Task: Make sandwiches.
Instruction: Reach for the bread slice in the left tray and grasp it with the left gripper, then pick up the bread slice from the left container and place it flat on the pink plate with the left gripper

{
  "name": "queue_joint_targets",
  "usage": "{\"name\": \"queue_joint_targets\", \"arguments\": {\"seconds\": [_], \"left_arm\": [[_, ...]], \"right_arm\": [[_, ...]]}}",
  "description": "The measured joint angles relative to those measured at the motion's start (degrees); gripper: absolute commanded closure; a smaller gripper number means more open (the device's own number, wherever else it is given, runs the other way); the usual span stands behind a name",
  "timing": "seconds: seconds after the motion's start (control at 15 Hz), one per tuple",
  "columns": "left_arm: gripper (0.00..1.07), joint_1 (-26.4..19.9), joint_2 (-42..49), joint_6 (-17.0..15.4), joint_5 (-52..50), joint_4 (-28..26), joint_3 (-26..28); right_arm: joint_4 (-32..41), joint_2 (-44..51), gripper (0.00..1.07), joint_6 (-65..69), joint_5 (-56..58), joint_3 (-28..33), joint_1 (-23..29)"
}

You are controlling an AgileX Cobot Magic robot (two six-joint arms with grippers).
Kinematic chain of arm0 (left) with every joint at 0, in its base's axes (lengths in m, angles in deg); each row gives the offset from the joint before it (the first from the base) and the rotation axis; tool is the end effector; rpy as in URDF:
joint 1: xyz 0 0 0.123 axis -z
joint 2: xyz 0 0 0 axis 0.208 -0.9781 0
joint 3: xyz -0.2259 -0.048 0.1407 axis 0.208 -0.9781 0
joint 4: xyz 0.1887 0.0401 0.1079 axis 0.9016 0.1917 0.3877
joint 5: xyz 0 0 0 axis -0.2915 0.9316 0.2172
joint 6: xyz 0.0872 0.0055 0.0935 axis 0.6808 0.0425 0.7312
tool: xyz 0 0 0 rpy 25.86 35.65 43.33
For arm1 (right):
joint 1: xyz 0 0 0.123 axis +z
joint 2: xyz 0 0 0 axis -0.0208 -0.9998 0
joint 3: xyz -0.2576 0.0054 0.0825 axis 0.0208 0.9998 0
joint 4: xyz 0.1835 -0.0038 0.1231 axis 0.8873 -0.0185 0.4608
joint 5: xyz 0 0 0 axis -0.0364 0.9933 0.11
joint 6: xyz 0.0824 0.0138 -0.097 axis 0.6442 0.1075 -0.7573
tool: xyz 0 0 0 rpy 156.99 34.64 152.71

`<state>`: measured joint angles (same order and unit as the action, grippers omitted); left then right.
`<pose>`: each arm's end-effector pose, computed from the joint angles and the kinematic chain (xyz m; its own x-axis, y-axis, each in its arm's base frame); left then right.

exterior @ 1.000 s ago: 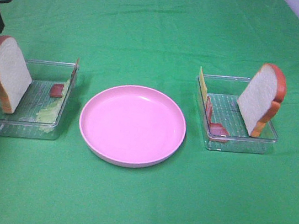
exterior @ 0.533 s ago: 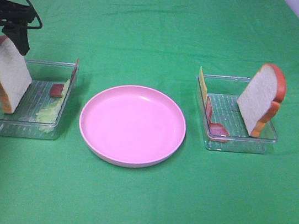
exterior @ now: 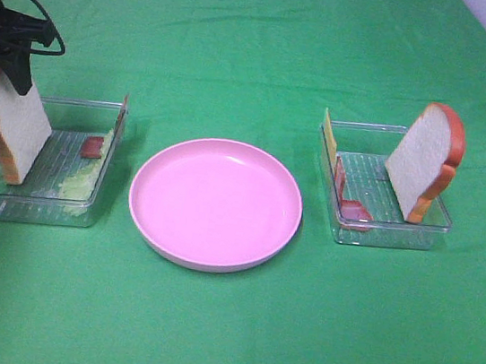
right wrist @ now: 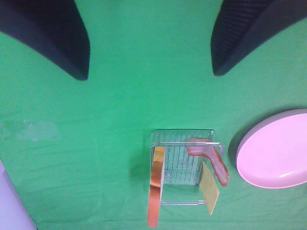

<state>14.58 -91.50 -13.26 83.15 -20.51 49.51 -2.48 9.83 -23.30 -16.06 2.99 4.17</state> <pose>0.3897 -0.0305 0.1772 -0.9759 -0.0286 -0.2166 -0.0035 0.9933 -0.1151 0.0130 0.0099 0.2467 -0.4482 -0.0452 -0.8928 -0.1248 0.9921 0.0124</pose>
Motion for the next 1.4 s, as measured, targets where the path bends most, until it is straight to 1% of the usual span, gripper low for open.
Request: {"name": "queue_joint_targets", "arguments": {"seconds": [0.13, 0.27, 0.33, 0.4, 0.47, 0.6, 0.73, 0.93, 1.07, 1.13, 1.2, 1.33, 1.4], "left_arm": [[0.73, 0.0, -0.52, 0.0, 0.0, 0.0, 0.06], [0.92, 0.0, -1.2, 0.0, -0.11, 0.0, 0.06], [1.04, 0.0, -1.2, 0.0, -0.17, 0.0, 0.06], [1.07, 0.0, -1.2, 0.0, 1.03, 0.0, 0.69], [1.07, 0.0, -1.2, 0.0, 1.03, 0.0, 0.69], [1.07, 0.0, -1.09, -0.29, 7.68, 0.0, 3.15], [1.07, 0.0, -0.17, -1.09, 10.71, 0.0, 4.53], [1.07, 0.0, 6.42, -2.29, 11.12, -0.29, 7.73], [1.07, 0.0, 10.89, -2.86, 11.23, -1.6, 8.31], [1.07, 0.0, 16.39, -2.98, 11.34, -5.33, 8.59], [1.07, 0.0, 18.39, -2.98, 11.46, -8.54, 8.59], [1.07, 0.06, 20.11, -2.46, 11.69, -17.99, 8.59], [1.07, 0.8, 20.11, -1.26, 11.75, -22.0, 8.59]], "right_arm": [[0.0, 0.0, 0.39, 0.0, 0.0, 0.0, 0.0], [0.0, 0.0, 0.39, 0.0, 0.0, 0.0, 0.0], [0.0, 0.0, 0.39, 0.0, 0.0, 0.0, 0.0], [0.0, 0.0, 0.39, 0.0, 0.0, 0.0, 0.0], [0.0, 0.0, 0.39, 0.0, 0.0, 0.0, 0.0], [0.0, 0.0, 0.39, 0.0, 0.0, 0.0, 0.0], [0.0, 0.0, 0.39, 0.0, 0.0, 0.0, 0.0], [0.0, 0.0, 0.39, 0.0, 0.0, 0.0, 0.0], [0.0, 0.0, 0.39, 0.0, 0.0, 0.0, 0.0], [0.0, 0.0, 0.39, 0.0, 0.0, 0.0, 0.0], [0.0, 0.0, 0.39, 0.0, 0.0, 0.0, 0.0], [0.0, 0.0, 0.39, 0.0, 0.0, 0.0, 0.0], [0.0, 0.0, 0.39, 0.0, 0.0, 0.0, 0.0]]}}
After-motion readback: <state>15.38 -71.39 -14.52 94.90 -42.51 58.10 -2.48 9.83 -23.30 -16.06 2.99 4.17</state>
